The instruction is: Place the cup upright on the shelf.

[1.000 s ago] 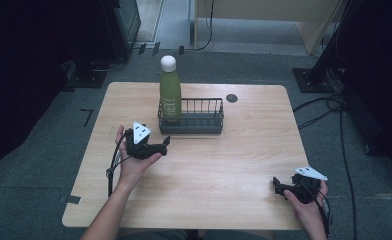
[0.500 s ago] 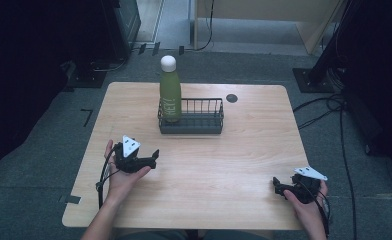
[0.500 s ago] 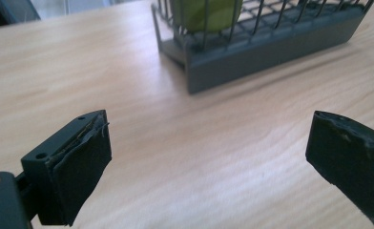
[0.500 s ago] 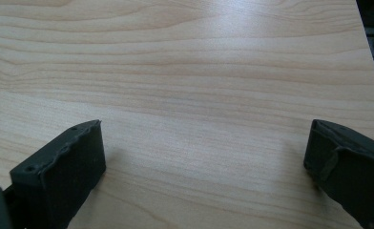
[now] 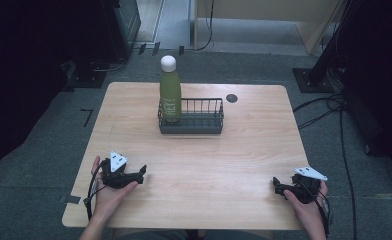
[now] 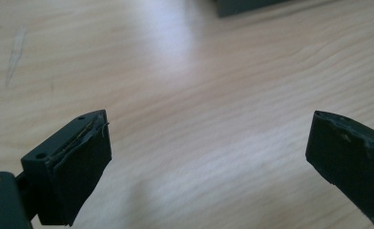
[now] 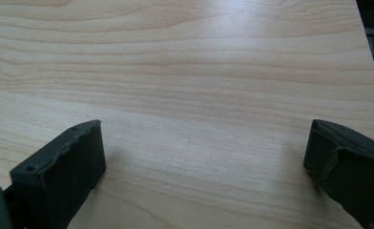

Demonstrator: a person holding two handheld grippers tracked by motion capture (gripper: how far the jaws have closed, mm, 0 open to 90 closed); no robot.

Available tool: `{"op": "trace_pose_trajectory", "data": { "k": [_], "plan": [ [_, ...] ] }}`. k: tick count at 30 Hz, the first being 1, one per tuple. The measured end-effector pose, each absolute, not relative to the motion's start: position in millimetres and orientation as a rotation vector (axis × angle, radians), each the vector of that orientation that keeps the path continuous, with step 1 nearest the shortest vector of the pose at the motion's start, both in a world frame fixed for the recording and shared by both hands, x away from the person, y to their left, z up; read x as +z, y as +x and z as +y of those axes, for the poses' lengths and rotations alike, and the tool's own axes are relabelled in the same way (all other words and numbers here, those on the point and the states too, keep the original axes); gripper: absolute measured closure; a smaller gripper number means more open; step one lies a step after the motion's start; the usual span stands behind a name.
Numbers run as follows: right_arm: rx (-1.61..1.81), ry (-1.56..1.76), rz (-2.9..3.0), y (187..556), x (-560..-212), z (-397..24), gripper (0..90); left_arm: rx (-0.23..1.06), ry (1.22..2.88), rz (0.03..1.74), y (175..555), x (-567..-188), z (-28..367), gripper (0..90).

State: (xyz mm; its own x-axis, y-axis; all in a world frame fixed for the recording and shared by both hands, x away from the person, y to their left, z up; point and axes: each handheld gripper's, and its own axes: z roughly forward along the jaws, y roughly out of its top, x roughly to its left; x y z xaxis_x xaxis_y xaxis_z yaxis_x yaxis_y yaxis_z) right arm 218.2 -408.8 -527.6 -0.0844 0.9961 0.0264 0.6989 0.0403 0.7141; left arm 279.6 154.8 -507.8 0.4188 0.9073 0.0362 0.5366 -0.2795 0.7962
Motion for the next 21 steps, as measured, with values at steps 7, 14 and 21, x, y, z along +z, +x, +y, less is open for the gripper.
{"op": "trace_pose_trajectory", "data": {
  "k": [7,14,21],
  "plan": [
    [0.798,1.706,1.835,218.2,-527.6,-408.8,0.0,0.667,1.97,1.266,266.0,-511.6,173.7,2.1],
    [0.797,1.706,1.835,218.2,-527.6,-408.8,0.0,0.666,1.991,1.304,253.9,-514.2,192.0,2.1],
    [0.797,1.705,1.834,218.2,-527.7,-408.8,0.0,0.664,2.023,1.363,247.0,-517.4,203.1,2.1]
  ]
}}
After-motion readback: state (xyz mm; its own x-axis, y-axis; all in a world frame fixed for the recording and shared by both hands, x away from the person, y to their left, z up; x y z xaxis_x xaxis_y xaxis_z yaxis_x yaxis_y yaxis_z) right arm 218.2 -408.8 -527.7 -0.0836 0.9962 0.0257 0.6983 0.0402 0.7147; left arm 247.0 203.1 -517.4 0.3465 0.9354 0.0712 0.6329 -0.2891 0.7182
